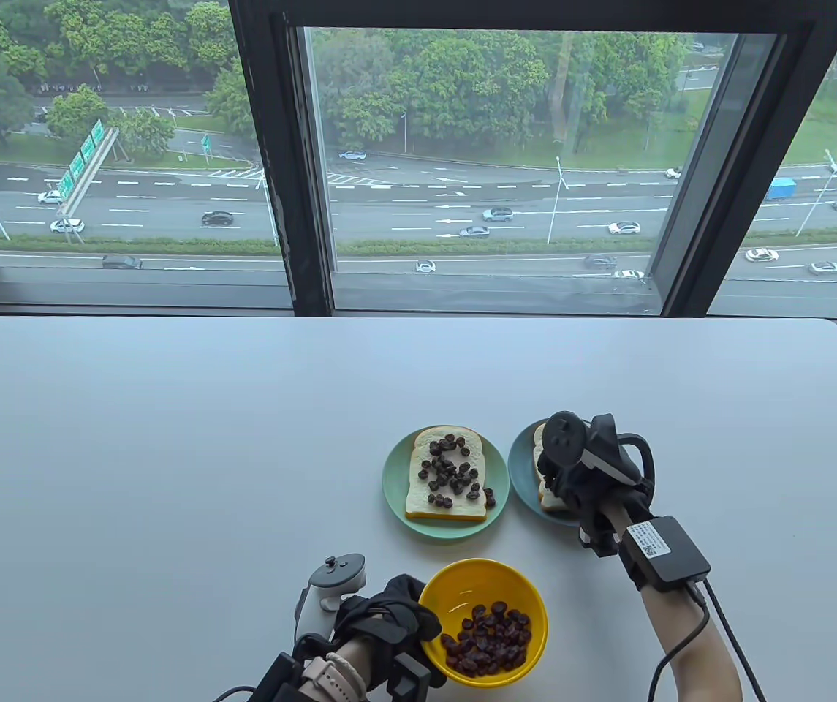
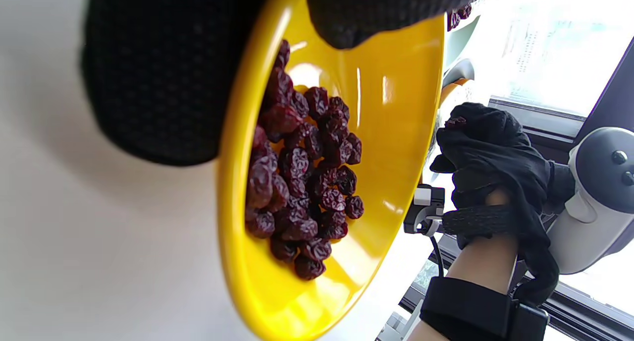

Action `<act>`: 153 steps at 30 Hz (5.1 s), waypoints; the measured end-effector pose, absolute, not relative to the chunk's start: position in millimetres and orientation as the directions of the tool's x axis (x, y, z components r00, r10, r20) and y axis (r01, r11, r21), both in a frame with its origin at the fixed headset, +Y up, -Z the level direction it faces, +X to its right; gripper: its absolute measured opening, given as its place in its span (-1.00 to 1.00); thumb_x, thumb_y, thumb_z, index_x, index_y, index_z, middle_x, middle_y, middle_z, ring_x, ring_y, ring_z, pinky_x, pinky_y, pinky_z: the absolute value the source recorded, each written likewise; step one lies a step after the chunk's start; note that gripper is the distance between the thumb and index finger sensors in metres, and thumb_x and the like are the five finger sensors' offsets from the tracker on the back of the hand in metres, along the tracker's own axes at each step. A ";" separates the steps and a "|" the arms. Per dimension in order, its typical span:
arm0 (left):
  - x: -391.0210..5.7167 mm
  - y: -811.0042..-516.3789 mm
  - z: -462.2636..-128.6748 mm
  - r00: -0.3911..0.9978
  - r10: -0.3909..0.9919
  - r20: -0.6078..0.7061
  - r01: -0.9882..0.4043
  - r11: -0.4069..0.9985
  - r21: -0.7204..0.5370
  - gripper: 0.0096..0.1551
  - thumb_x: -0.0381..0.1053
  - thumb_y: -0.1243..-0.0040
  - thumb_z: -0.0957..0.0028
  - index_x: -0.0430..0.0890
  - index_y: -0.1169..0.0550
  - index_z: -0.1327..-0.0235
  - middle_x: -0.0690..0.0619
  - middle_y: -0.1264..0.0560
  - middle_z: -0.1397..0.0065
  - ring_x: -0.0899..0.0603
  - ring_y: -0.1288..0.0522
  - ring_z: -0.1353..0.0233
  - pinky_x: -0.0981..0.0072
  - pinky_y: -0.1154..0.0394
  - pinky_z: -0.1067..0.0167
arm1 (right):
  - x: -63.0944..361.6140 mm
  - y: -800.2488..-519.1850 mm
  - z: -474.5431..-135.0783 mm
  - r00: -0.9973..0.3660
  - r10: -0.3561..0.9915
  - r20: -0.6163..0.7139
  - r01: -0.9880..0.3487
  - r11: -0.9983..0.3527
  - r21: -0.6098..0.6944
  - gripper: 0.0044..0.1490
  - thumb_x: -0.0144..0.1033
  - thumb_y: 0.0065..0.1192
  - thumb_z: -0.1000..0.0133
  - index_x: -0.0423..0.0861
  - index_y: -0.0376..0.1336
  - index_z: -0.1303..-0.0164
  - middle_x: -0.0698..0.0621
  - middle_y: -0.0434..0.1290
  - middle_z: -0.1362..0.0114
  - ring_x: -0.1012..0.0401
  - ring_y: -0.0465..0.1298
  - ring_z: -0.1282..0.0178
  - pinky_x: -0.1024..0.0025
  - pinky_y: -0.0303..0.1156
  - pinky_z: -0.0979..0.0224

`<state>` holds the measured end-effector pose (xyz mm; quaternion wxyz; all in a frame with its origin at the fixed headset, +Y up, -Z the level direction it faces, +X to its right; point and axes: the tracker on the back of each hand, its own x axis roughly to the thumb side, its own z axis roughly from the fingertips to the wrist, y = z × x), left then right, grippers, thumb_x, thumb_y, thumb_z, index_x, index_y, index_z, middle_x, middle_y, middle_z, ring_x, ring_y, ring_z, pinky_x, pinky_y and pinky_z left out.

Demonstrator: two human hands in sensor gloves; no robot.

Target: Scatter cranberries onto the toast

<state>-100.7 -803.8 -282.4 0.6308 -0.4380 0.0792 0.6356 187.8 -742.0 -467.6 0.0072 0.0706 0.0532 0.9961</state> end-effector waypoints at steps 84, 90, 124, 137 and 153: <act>-92.0 -798.7 -264.6 0.147 0.718 -0.680 -0.886 -0.210 -0.413 -0.35 -0.23 -0.19 0.08 0.01 -0.12 -0.16 -0.21 -0.28 -0.08 -0.25 -0.42 0.11 0.11 -0.77 0.36 | 78.4 -688.9 -258.1 -0.624 0.027 0.781 0.004 -0.999 0.037 -0.58 -0.26 0.39 0.29 0.24 0.37 0.24 0.17 0.40 -0.15 0.11 0.55 0.00 0.68 0.75 0.18; -89.5 -796.7 -266.5 0.141 0.728 -0.671 -0.874 -0.227 -0.430 -0.35 -0.23 -0.19 0.08 0.02 -0.12 -0.16 -0.21 -0.28 -0.08 -0.25 -0.42 0.11 0.12 -0.77 0.36 | 104.0 -673.1 -291.2 -0.681 0.205 0.703 -0.143 -0.979 0.147 -0.58 -0.26 0.39 0.29 0.23 0.37 0.23 0.17 0.40 -0.16 0.11 0.55 0.00 0.69 0.75 0.18; -96.7 -802.4 -270.5 0.132 0.682 -0.720 -0.871 -0.267 -0.413 -0.35 -0.22 -0.18 0.06 0.01 -0.11 -0.17 -0.22 -0.27 -0.08 -0.25 -0.42 0.10 0.11 -0.77 0.35 | 214.3 -737.6 -497.2 -0.980 0.192 0.047 -0.188 -0.979 0.077 -0.50 -0.17 0.21 0.13 0.20 0.29 -0.06 0.09 0.36 -0.29 0.13 0.53 -0.11 0.53 0.66 0.08; -95.6 -799.3 -272.0 0.145 0.713 -0.686 -0.878 -0.228 -0.422 -0.35 -0.22 -0.18 0.06 0.01 -0.11 -0.17 -0.22 -0.27 -0.08 -0.25 -0.42 0.10 0.11 -0.77 0.35 | 218.4 -692.7 -423.7 -0.900 0.358 0.249 -0.345 -0.934 0.096 -0.39 -0.11 0.19 0.12 0.13 0.24 -0.19 -0.01 0.31 -0.36 0.04 0.52 -0.20 0.39 0.66 -0.01; -91.1 -779.9 -267.8 0.120 0.780 -0.614 -0.888 -0.192 -0.417 -0.35 -0.23 -0.19 0.07 0.01 -0.11 -0.17 -0.22 -0.26 -0.08 -0.26 -0.41 0.09 0.09 -0.77 0.33 | 110.6 -701.9 -283.3 -0.692 0.135 0.710 0.130 -0.943 0.306 0.04 0.02 0.27 0.17 0.16 -0.16 -0.44 -0.17 -0.03 -0.53 -0.11 0.27 -0.43 0.45 0.50 -0.30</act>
